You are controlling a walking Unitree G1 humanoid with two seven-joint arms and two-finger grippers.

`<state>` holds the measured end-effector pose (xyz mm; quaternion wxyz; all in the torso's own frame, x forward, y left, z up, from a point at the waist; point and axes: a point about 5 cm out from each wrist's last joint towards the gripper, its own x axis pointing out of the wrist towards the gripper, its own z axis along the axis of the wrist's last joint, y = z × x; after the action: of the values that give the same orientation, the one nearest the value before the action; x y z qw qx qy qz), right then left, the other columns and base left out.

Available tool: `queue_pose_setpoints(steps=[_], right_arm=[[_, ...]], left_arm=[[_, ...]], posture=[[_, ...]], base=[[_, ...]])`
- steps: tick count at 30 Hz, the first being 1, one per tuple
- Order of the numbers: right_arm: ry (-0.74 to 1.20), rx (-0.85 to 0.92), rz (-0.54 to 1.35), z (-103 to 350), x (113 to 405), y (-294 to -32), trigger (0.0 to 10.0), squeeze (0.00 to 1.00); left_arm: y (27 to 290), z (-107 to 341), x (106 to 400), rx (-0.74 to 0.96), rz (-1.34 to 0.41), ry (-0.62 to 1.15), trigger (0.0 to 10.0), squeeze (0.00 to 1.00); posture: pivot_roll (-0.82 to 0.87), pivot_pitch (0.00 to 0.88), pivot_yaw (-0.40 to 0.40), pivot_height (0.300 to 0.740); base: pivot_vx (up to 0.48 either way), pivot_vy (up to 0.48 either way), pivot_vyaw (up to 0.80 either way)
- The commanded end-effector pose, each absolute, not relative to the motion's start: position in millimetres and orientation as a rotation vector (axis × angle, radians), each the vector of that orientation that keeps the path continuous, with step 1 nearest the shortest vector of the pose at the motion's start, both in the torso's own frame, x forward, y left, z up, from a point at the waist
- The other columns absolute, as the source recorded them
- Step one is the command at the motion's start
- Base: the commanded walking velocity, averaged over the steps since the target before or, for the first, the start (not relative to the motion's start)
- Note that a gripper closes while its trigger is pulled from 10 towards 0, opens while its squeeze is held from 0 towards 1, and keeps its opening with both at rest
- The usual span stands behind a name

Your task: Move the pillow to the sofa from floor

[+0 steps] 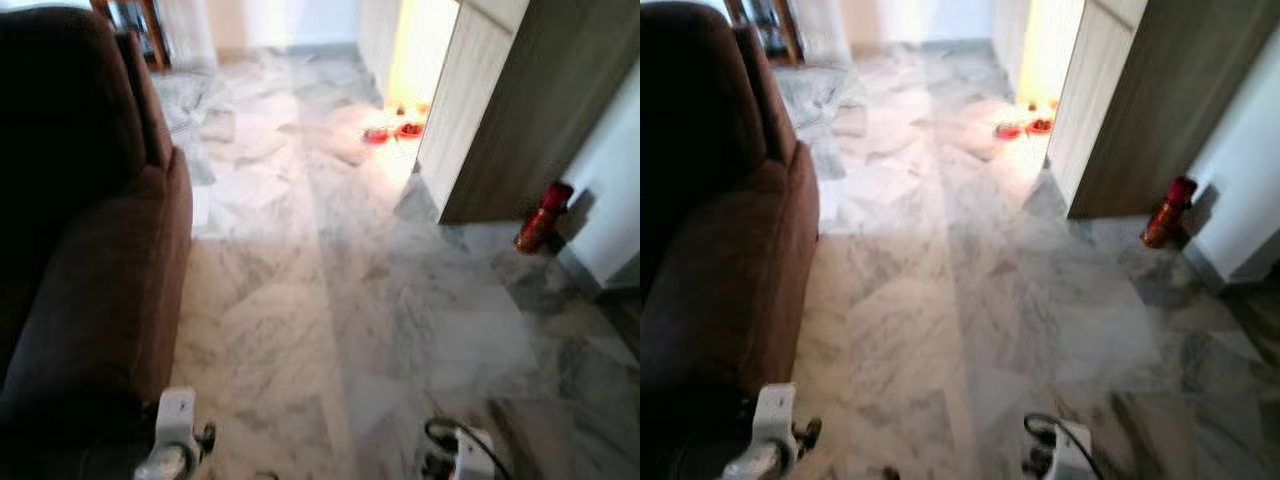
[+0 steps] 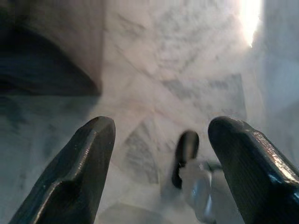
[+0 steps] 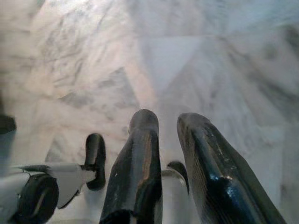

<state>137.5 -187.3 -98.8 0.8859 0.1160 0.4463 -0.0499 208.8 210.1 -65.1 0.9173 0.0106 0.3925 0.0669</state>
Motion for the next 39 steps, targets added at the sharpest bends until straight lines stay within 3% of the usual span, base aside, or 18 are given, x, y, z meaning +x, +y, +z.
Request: queue_pose_setpoints(steps=[1, 39], right_arm=[[0.941, 0.232, -0.114, -99.8, 133.3, -191.9, 10.0, 0.00], [0.945, 0.233, -0.130, -100.0, 132.6, -192.9, 10.0, 0.00]], left_arm=[[211.1, -68.2, 203.6, 0.008, 0.159, 0.826, 10.0, 0.00], [213.5, -70.1, 200.5, -0.028, 0.198, 0.847, 10.0, 0.00]], posture=[[0.01, 0.009, -0.037, 0.740], [0.03, 0.027, -0.039, 0.740]], base=[[0.000, 0.000, 0.80], [0.000, 0.000, 0.12]])
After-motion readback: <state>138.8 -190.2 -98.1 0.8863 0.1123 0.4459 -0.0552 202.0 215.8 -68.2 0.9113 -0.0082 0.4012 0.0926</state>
